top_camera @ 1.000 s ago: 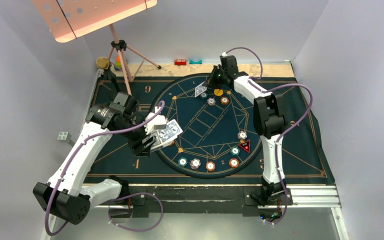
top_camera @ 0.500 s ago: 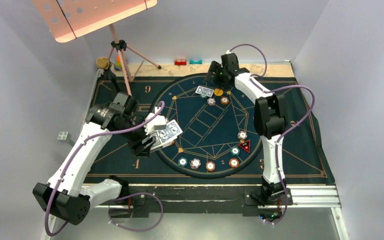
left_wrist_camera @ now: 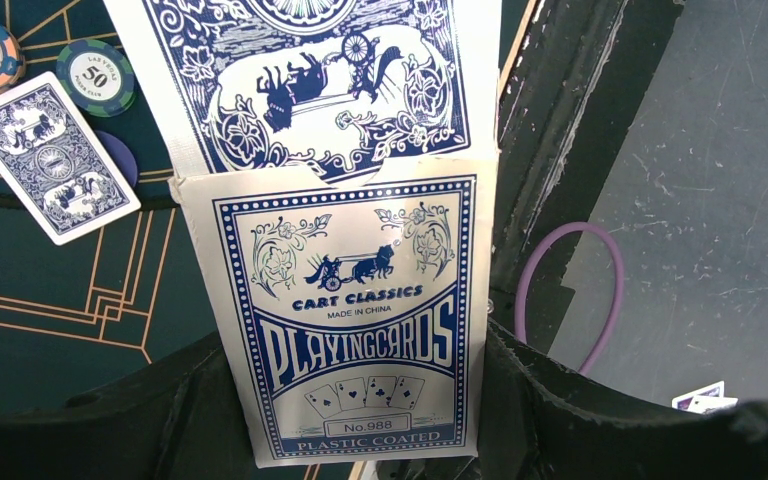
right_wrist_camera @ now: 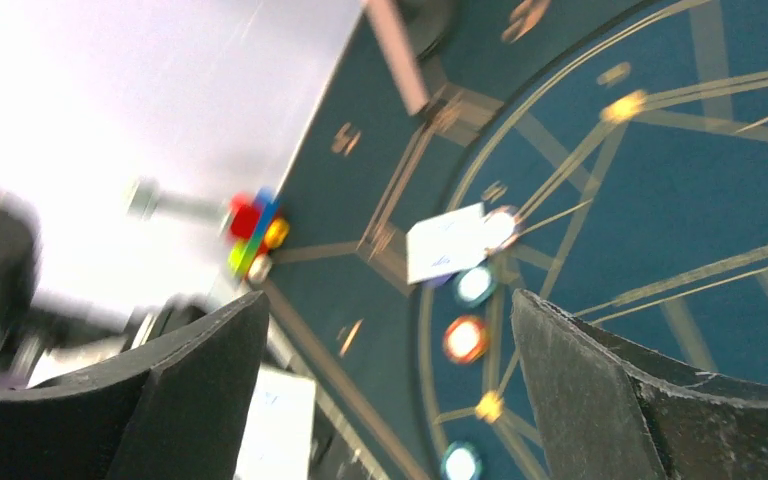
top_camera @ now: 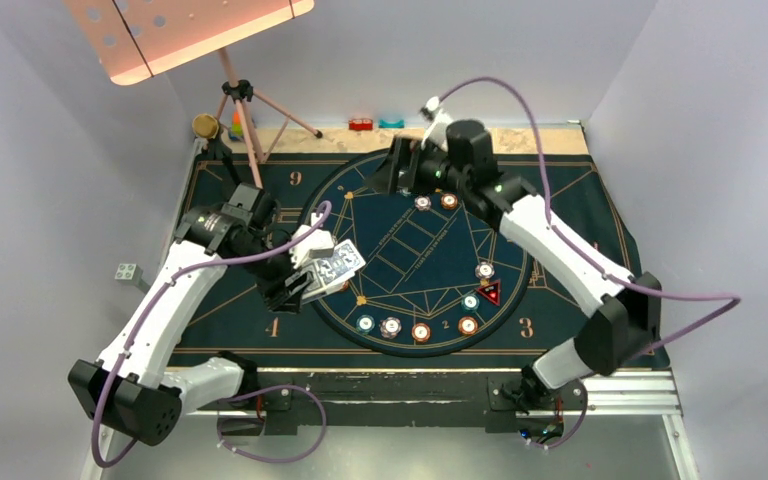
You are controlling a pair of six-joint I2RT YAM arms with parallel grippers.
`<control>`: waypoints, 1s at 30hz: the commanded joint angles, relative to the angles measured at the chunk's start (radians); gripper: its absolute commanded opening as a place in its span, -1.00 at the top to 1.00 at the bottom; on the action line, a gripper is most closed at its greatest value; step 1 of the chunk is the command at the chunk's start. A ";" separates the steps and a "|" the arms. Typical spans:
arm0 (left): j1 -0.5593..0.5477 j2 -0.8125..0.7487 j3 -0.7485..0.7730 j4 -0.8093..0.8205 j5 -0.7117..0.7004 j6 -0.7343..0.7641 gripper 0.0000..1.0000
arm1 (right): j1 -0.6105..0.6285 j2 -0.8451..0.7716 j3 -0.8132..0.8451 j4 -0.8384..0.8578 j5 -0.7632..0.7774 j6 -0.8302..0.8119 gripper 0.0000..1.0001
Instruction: Distribute texas hold em gaming equipment
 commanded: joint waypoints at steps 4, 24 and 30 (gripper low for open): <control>-0.003 0.024 0.037 0.042 0.025 -0.006 1.00 | 0.158 -0.126 -0.218 0.122 -0.221 0.020 -0.91; -0.002 0.042 0.080 0.031 0.022 -0.011 1.00 | 0.256 -0.025 -0.235 0.186 -0.311 0.067 -0.90; -0.003 0.040 0.078 0.027 0.027 -0.010 1.00 | 0.254 -0.043 -0.251 0.164 -0.273 0.060 -0.66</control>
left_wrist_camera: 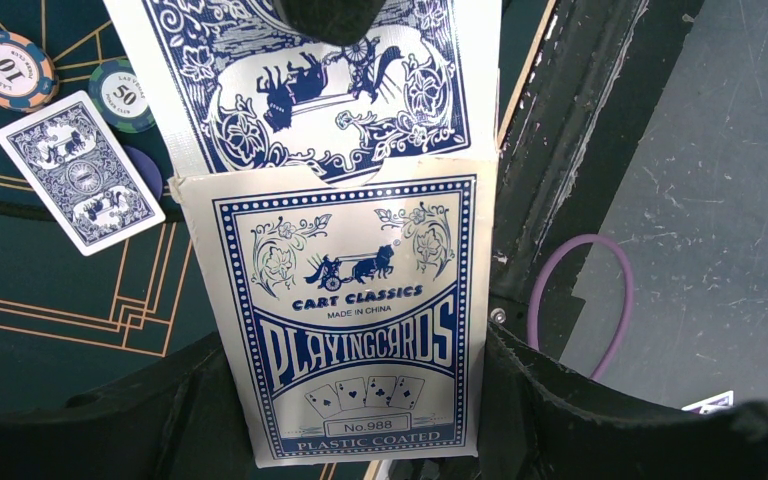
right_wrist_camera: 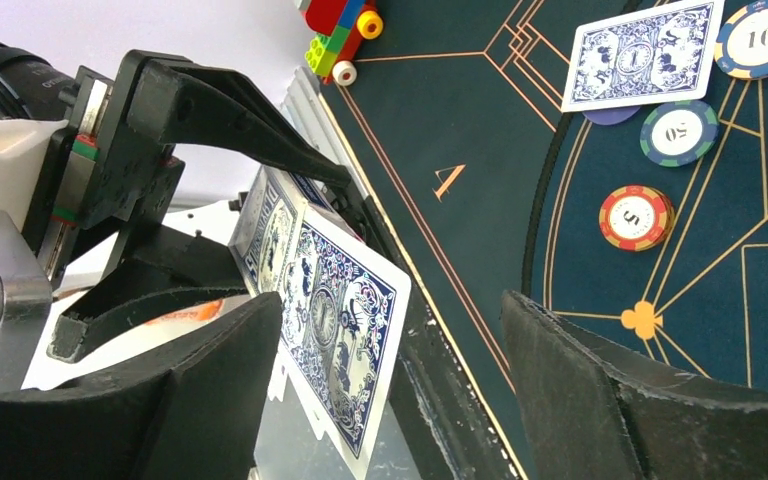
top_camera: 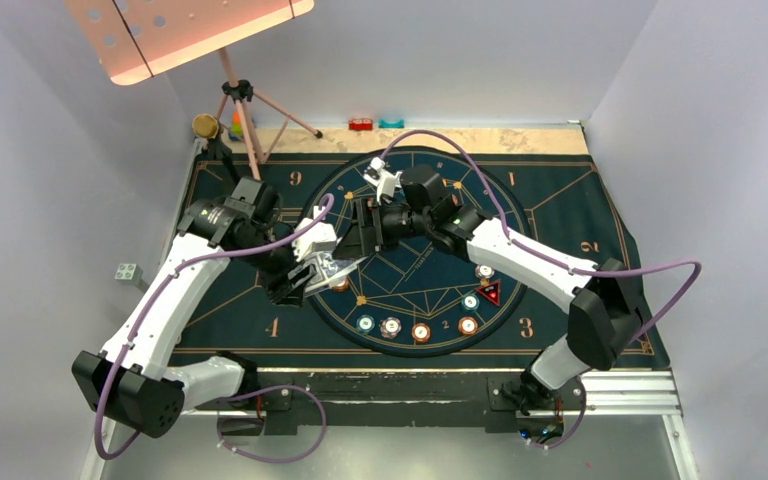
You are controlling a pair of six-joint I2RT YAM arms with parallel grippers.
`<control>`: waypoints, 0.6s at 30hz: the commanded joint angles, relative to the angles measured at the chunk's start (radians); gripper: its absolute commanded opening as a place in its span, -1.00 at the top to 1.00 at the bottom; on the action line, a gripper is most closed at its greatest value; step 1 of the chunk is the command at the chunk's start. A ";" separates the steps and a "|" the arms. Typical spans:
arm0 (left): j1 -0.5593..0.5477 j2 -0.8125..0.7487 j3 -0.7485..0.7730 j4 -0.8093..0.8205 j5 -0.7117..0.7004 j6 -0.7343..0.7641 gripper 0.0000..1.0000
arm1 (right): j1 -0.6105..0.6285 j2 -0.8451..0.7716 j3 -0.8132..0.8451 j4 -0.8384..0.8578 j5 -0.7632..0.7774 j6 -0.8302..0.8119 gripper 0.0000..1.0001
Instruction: Distribute texas hold em gaming equipment
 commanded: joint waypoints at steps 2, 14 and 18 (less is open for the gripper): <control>-0.003 -0.008 0.045 0.005 0.026 -0.005 1.00 | -0.001 -0.051 -0.010 0.012 0.033 -0.005 -0.55; -0.003 -0.012 0.039 0.001 0.027 -0.003 1.00 | -0.016 -0.109 -0.013 -0.023 0.089 -0.026 -0.07; -0.003 -0.013 0.040 -0.001 0.027 -0.003 1.00 | -0.023 -0.124 -0.015 -0.031 0.107 -0.029 0.13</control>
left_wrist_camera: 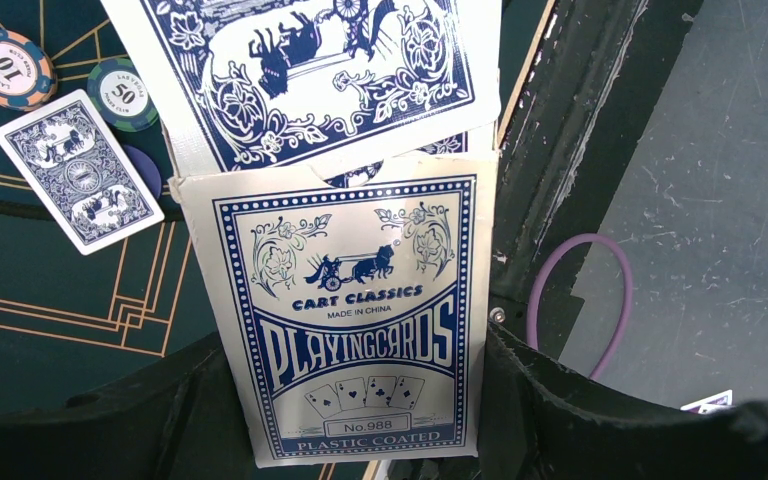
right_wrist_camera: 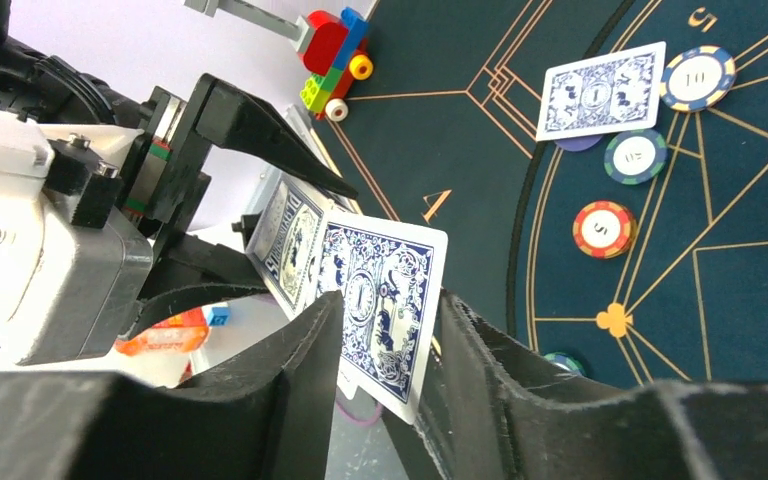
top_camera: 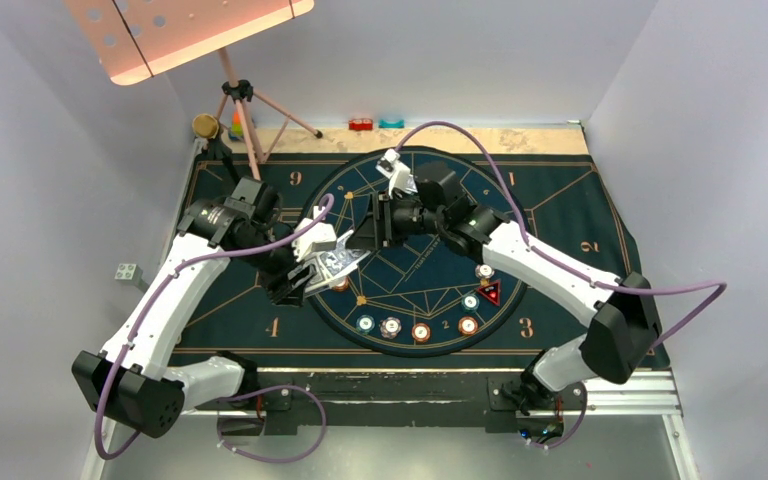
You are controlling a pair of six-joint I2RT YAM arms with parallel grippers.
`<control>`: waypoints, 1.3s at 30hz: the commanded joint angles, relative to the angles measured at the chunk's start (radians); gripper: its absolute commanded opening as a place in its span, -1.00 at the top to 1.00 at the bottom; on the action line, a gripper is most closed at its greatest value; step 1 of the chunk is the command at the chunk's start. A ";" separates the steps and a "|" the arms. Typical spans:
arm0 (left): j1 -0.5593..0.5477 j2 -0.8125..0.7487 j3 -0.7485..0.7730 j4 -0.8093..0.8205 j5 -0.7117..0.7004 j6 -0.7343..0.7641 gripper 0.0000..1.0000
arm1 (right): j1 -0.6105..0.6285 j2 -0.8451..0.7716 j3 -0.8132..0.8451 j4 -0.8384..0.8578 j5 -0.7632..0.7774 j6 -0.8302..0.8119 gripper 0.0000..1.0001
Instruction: Distribute texas hold em gaming equipment
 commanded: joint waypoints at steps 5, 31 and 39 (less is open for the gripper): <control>-0.003 -0.015 0.038 -0.003 0.022 0.000 1.00 | -0.013 -0.036 -0.004 -0.002 0.016 -0.018 0.09; -0.003 -0.022 0.039 -0.006 0.024 0.000 1.00 | -0.006 0.010 0.009 -0.014 0.005 0.001 0.25; -0.003 -0.025 0.040 -0.009 0.027 0.000 1.00 | -0.026 -0.032 -0.001 -0.035 0.040 -0.003 0.70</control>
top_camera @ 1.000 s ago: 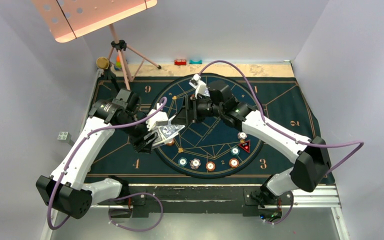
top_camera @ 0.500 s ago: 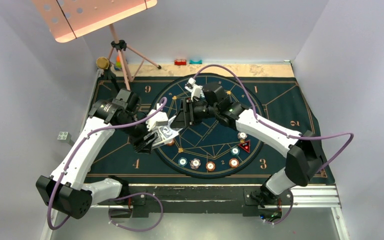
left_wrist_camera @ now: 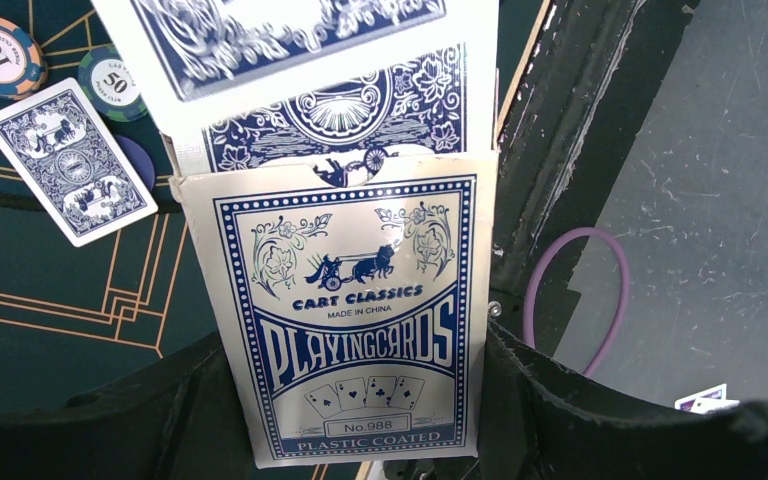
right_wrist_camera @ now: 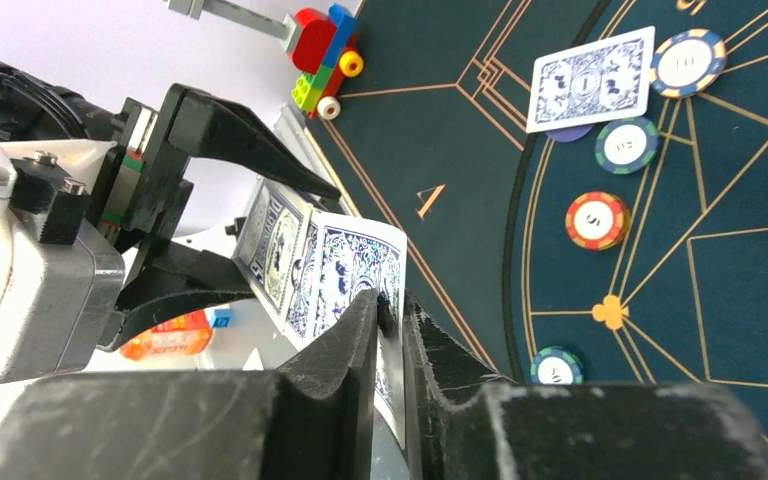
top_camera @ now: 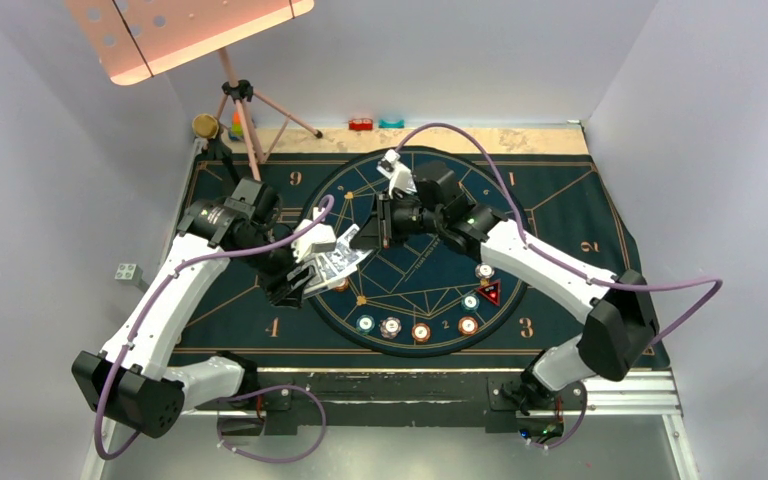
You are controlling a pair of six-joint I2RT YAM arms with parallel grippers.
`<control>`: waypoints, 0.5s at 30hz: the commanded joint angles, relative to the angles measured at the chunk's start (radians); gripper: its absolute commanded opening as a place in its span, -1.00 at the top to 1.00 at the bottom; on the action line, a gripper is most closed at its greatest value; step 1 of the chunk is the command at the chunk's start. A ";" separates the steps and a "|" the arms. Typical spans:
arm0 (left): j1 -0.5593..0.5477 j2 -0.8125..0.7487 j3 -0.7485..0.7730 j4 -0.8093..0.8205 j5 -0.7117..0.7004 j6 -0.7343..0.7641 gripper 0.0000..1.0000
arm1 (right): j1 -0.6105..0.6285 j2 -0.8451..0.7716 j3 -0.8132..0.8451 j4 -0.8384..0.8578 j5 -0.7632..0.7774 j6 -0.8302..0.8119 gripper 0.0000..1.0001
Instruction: Distribute texas hold em gaming equipment
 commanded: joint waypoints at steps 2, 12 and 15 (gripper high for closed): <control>-0.003 -0.025 0.041 0.006 0.035 0.000 1.00 | -0.024 -0.060 -0.002 -0.033 0.043 -0.017 0.80; -0.003 -0.025 0.039 0.002 0.034 0.004 1.00 | -0.171 -0.198 -0.087 -0.077 0.033 -0.003 0.97; -0.002 -0.025 0.042 -0.001 0.033 0.008 1.00 | -0.256 -0.275 -0.199 -0.055 0.002 0.007 0.96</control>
